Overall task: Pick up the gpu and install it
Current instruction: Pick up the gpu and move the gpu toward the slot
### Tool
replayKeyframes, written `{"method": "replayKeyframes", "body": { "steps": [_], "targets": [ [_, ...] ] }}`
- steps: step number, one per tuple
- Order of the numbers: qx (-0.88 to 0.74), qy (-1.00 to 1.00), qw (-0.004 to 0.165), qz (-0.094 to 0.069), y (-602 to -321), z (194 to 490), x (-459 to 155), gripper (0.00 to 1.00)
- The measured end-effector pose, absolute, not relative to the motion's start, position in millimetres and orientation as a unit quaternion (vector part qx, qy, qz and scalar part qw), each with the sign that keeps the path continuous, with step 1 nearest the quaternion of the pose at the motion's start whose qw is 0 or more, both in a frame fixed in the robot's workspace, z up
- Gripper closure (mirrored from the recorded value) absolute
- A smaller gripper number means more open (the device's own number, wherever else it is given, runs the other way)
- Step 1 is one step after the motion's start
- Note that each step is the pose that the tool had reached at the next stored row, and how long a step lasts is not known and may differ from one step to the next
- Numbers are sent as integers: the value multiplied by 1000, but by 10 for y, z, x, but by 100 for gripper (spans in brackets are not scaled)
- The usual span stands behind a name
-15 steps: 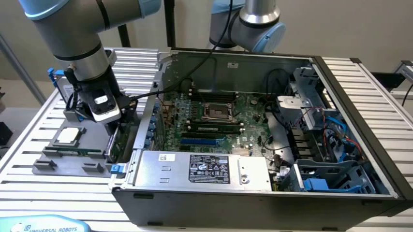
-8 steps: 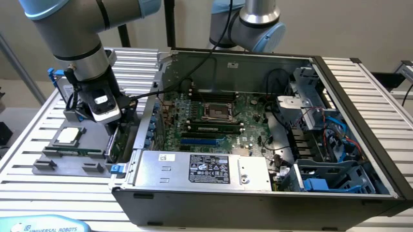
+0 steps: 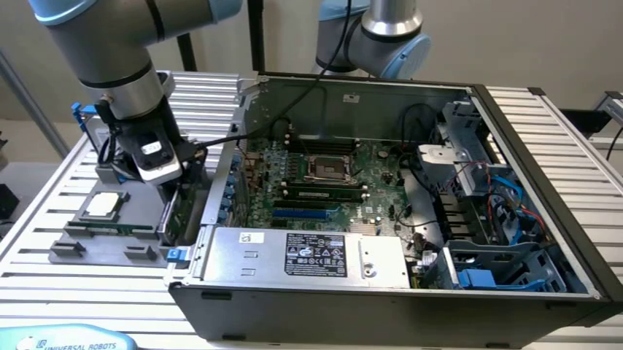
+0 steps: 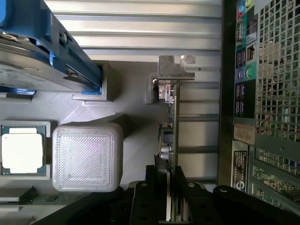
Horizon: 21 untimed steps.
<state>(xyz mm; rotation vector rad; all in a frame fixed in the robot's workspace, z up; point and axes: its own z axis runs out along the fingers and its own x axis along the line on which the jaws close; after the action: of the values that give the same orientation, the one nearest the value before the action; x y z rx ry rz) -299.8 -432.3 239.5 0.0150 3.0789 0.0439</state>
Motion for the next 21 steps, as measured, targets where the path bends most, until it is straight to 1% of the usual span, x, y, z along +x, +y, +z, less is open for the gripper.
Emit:
{"method": "replayKeyframes", "body": {
  "steps": [12, 21],
  "targets": [
    [5, 999, 31, 16, -4323, 2622, -2998, 73],
    [5, 999, 31, 16, -4323, 2974, -2996, 73]
  ]
}}
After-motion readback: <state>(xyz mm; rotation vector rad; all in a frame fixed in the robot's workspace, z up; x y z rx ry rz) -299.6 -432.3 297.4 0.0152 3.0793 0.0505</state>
